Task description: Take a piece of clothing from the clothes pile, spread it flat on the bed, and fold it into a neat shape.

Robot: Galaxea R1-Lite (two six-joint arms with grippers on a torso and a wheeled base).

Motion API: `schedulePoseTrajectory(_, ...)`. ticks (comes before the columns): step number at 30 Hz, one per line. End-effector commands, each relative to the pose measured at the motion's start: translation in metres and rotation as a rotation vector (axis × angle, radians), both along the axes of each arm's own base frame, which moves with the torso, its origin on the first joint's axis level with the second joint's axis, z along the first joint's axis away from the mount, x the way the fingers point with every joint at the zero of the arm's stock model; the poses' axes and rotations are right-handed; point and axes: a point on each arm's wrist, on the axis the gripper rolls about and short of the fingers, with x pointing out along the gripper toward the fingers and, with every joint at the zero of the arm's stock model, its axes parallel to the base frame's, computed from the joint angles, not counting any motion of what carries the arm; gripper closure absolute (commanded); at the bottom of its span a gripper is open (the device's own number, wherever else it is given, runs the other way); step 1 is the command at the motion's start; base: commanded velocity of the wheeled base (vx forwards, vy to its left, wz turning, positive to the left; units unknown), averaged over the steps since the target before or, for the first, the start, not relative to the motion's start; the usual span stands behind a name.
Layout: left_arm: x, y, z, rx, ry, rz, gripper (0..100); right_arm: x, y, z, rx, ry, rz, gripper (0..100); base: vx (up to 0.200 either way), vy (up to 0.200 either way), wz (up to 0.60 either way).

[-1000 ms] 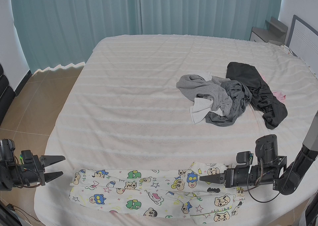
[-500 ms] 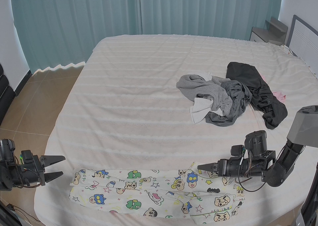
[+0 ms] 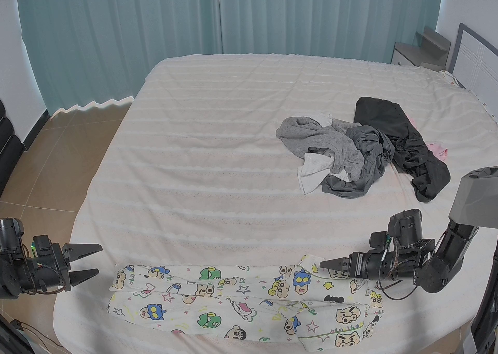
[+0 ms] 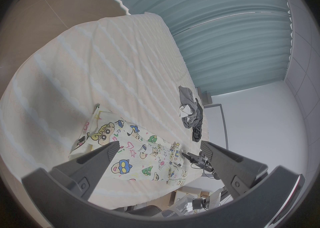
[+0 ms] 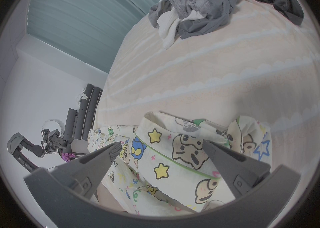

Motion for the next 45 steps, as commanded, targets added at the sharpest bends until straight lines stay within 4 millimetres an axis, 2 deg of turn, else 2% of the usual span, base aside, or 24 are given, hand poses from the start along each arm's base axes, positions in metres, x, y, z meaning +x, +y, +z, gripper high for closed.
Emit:
schedulePoseTrajectory(1,0.0,0.0,0.0,0.0,0.0,0.0,0,-0.001,0.001,0.012,0.014,-0.038,0.005,0,0.0,0.0,0.0)
schedulePoseTrajectory(6,0.0,0.0,0.0,-0.001,0.001,0.0,0,-0.002,0.021,0.042,0.06,-0.141,0.066,0,0.0,0.0,0.0)
schedulePoseTrajectory(8,0.0,0.0,0.0,-0.001,0.001,0.0,0,-0.001,0.026,0.044,0.063,-0.143,0.082,0,0.0,0.0,0.0)
schedulePoseTrajectory(9,0.0,0.0,0.0,-0.001,0.001,0.0,0,0.0,0.037,0.044,0.063,-0.13,0.113,0,0.0,0.0,0.0)
schedulePoseTrajectory(11,0.0,0.0,0.0,-0.001,0.001,0.0,0,0.001,0.045,0.042,0.057,-0.116,0.133,0,0.0,0.0,0.0)
schedulePoseTrajectory(13,0.0,0.0,0.0,0.0,0.001,0.0,0,0.005,0.054,0.031,0.042,-0.081,0.152,0,0.0,0.0,0.0)
schedulePoseTrajectory(19,0.0,0.0,-0.001,-0.001,0.002,0.0,0,0.019,0.065,0.008,0.023,-0.04,0.16,0,0.0,0.0,0.0)
schedulePoseTrajectory(26,0.001,0.0,-0.002,-0.001,0.005,-0.001,0,0.019,0.076,0.001,0.022,-0.031,0.191,0,0.0,0.0,0.0)
schedulePoseTrajectory(29,0.002,0.001,-0.001,0.01,0.002,0.004,0,0.018,0.075,0.004,0.025,-0.04,0.186,0,0.0,0.0,0.0)
schedulePoseTrajectory(32,0.008,0.005,0.002,0.072,-0.003,0.048,0,0.009,0.065,0.025,0.047,-0.075,0.17,0,0.0,0.0,0.0)
schedulePoseTrajectory(35,0.024,0.008,0.003,0.158,0.023,0.111,0,-0.008,0.05,0.05,0.078,-0.104,0.143,0,0.0,0.0,0.0)
schedulePoseTrajectory(36,0.026,0.008,0.002,0.165,0.029,0.111,0,-0.01,0.048,0.051,0.079,-0.105,0.14,0,0.0,0.0,0.0)
schedulePoseTrajectory(39,0.051,0.003,-0.013,0.267,0.12,0.156,0,-0.034,0.029,0.072,0.105,-0.13,0.112,0,0.0,0.0,0.0)
schedulePoseTrajectory(45,0.075,-0.007,-0.035,0.327,0.187,0.111,0,-0.068,0.001,0.084,0.12,-0.153,0.064,0,0.0,0.0,0.0)
